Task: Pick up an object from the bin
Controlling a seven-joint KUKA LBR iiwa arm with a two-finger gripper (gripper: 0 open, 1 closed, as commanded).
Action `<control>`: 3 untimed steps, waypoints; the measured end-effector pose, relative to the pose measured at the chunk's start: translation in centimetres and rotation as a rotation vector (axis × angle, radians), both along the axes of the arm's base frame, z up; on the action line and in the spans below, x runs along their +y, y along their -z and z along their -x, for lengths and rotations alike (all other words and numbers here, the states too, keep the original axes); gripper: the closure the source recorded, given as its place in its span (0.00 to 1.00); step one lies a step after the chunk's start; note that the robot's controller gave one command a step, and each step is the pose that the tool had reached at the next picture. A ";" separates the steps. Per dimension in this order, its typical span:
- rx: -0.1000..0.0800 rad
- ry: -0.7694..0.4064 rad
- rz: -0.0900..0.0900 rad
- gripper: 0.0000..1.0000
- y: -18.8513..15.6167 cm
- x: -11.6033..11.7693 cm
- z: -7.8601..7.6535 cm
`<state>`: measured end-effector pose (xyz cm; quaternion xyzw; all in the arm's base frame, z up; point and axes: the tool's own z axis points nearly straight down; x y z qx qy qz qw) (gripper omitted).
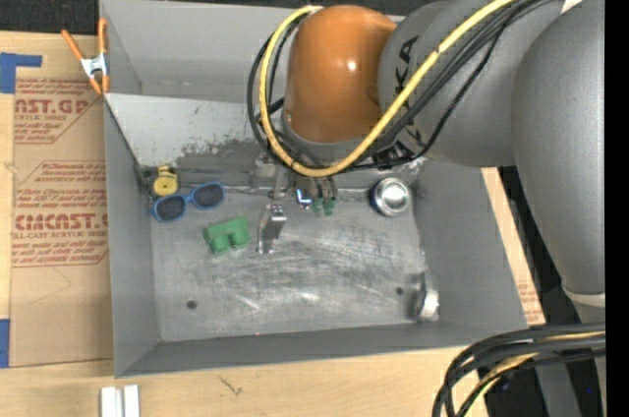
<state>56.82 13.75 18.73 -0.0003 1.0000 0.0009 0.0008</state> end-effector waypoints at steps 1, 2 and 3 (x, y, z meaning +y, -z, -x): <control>-0.007 -0.016 -0.001 0.00 11.7 2.8 -0.9; -0.009 -0.016 -0.005 1.00 11.2 2.9 -1.0; -0.009 0.019 -0.002 1.00 -2.1 3.7 -1.0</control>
Offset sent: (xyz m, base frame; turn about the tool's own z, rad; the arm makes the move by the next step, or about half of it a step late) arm 0.0064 0.0262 -0.1173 -0.0150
